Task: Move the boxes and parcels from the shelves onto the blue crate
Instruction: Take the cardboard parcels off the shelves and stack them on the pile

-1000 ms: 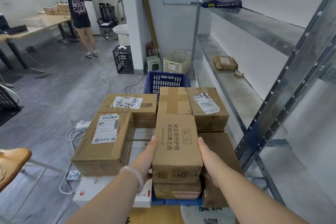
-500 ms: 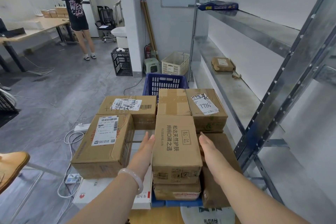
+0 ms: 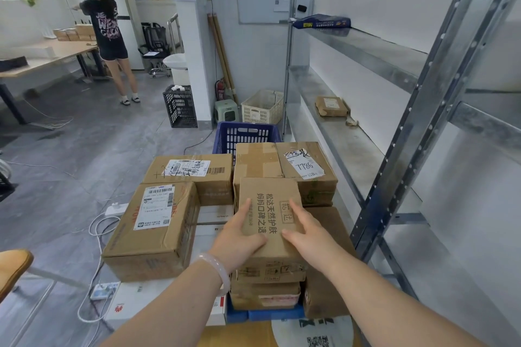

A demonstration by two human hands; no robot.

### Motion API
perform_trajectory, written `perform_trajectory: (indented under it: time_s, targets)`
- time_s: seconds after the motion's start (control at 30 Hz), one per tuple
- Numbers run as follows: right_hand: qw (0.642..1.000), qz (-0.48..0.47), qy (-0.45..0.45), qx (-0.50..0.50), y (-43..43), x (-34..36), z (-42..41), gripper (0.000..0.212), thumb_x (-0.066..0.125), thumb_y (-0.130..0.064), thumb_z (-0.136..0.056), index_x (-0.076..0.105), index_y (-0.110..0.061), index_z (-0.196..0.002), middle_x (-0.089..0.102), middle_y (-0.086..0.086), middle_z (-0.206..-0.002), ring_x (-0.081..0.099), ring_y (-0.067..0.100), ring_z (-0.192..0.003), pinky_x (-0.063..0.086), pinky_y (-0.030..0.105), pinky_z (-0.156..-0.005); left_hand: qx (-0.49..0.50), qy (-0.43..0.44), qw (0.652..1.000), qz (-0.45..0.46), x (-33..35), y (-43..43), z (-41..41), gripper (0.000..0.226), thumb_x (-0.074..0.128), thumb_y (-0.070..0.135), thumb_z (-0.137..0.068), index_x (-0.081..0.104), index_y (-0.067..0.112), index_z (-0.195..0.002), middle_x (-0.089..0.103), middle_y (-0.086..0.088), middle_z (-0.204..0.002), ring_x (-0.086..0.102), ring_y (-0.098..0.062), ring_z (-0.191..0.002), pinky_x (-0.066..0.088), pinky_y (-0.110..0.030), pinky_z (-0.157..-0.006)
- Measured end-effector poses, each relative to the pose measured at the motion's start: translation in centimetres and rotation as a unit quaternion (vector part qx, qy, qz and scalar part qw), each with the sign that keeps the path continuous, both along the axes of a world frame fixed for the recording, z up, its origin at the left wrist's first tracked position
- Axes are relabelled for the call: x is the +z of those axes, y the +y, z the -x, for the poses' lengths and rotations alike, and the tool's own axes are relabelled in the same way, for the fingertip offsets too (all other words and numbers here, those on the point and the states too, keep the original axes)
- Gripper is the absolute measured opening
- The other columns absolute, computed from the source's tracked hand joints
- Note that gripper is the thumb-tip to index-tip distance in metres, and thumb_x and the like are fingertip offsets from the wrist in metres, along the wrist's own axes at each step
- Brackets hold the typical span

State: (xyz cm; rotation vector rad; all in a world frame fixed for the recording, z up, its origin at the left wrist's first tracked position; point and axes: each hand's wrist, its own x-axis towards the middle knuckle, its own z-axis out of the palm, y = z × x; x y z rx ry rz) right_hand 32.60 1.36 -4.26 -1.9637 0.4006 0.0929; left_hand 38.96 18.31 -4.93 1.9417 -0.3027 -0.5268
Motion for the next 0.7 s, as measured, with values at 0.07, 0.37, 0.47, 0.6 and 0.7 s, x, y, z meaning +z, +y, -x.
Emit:
perform_trajectory:
  time_s: [0.07, 0.37, 0.47, 0.6, 0.7]
  targets:
    - [1.000, 0.007, -0.013, -0.008, -0.4, 0.4, 0.4, 0.070, 0.056, -0.029, -0.098, 0.016, -0.043, -0.153, 0.026, -0.012, -0.157, 0.033, 0.009, -0.137, 0.032, 0.035, -0.112, -0.016, -0.016, 1.000, -0.007, 0.6, -0.5, 0.3, 0.085, 0.069, 0.018, -0.087, 0.017, 0.035, -0.153, 0.048, 0.018, -0.120, 0.055, 0.000, -0.102, 0.047, -0.008, -0.069]
    - [0.995, 0.045, -0.022, -0.082, -5.1, 2.4, 3.4, 0.062, 0.052, -0.028, -0.099, 0.023, -0.040, -0.152, 0.043, -0.008, -0.148, 0.047, 0.008, -0.115, 0.041, 0.026, -0.092, -0.093, -0.007, 0.996, -0.014, 1.6, -6.1, 1.5, 0.107, 0.078, 0.029, -0.074, 0.009, 0.033, -0.155, 0.047, 0.008, -0.139, 0.054, -0.005, -0.114, 0.044, -0.015, -0.090]
    - [0.994, 0.051, -0.010, -0.100, -6.7, 2.0, 4.2, 0.062, 0.054, -0.029, -0.098, 0.024, -0.042, -0.151, 0.044, -0.010, -0.147, 0.050, 0.011, -0.121, 0.044, 0.035, -0.102, -0.103, 0.008, 0.994, -0.020, 1.0, -7.9, 2.1, 0.122, 0.076, 0.048, -0.053, 0.009, 0.038, -0.155, 0.047, 0.007, -0.140, 0.053, -0.010, -0.120, 0.045, -0.032, -0.105]
    - [0.993, 0.053, 0.009, -0.105, -8.2, 1.3, 4.7, 0.063, 0.054, -0.031, -0.097, 0.024, -0.044, -0.151, 0.046, -0.011, -0.146, 0.051, 0.013, -0.122, 0.046, 0.042, -0.103, -0.113, 0.026, 0.993, -0.015, 0.2, -9.4, 2.5, 0.122, 0.074, 0.049, -0.052, 0.009, 0.040, -0.154, 0.047, 0.007, -0.141, 0.054, -0.009, -0.119, 0.046, -0.032, -0.104]
    - [0.993, 0.054, 0.021, -0.106, -9.0, 0.7, 4.6, 0.062, 0.054, -0.031, -0.096, 0.025, -0.045, -0.150, 0.045, -0.009, -0.146, 0.051, 0.014, -0.121, 0.047, 0.041, -0.102, -0.114, 0.033, 0.993, -0.022, -0.5, -10.2, 2.6, 0.123, 0.073, 0.052, -0.050, 0.007, 0.041, -0.154, 0.047, 0.008, -0.141, 0.054, -0.009, -0.119, 0.047, -0.033, -0.104]
